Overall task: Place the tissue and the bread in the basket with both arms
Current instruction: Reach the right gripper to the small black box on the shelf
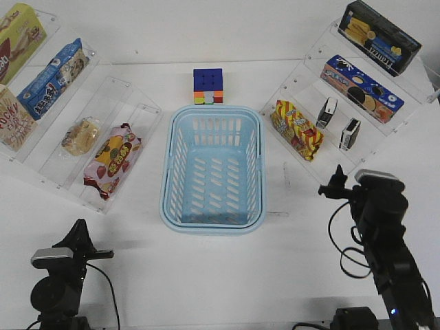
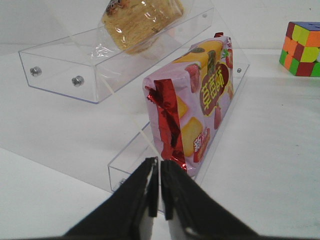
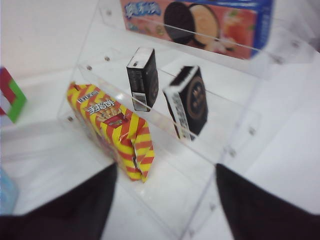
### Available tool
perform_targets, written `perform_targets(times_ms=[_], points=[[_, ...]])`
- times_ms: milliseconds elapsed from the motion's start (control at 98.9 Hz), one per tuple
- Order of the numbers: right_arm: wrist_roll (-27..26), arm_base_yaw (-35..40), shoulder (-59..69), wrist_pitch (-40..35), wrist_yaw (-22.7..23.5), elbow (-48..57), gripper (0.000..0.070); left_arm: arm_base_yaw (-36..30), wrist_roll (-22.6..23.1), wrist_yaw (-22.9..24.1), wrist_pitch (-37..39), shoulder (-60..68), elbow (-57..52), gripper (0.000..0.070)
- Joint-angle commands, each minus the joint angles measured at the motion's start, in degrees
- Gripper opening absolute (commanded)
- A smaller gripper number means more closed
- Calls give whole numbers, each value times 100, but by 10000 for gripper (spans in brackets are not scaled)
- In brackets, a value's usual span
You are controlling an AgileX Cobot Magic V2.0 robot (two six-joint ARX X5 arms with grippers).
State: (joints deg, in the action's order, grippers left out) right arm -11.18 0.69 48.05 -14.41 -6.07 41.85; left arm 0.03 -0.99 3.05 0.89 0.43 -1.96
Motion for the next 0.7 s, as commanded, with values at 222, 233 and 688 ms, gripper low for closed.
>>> perform_targets(times_ms=[222, 233, 688], points=[[645, -85, 2286, 33, -479, 1552, 524, -4, 28, -4, 87, -2, 116, 1], [660, -98, 2356, 33, -479, 1596, 523, -4, 28, -4, 87, -2, 116, 1], [636, -570, 3989, 339, -278, 2371, 148, -4, 28, -4, 87, -2, 116, 1]])
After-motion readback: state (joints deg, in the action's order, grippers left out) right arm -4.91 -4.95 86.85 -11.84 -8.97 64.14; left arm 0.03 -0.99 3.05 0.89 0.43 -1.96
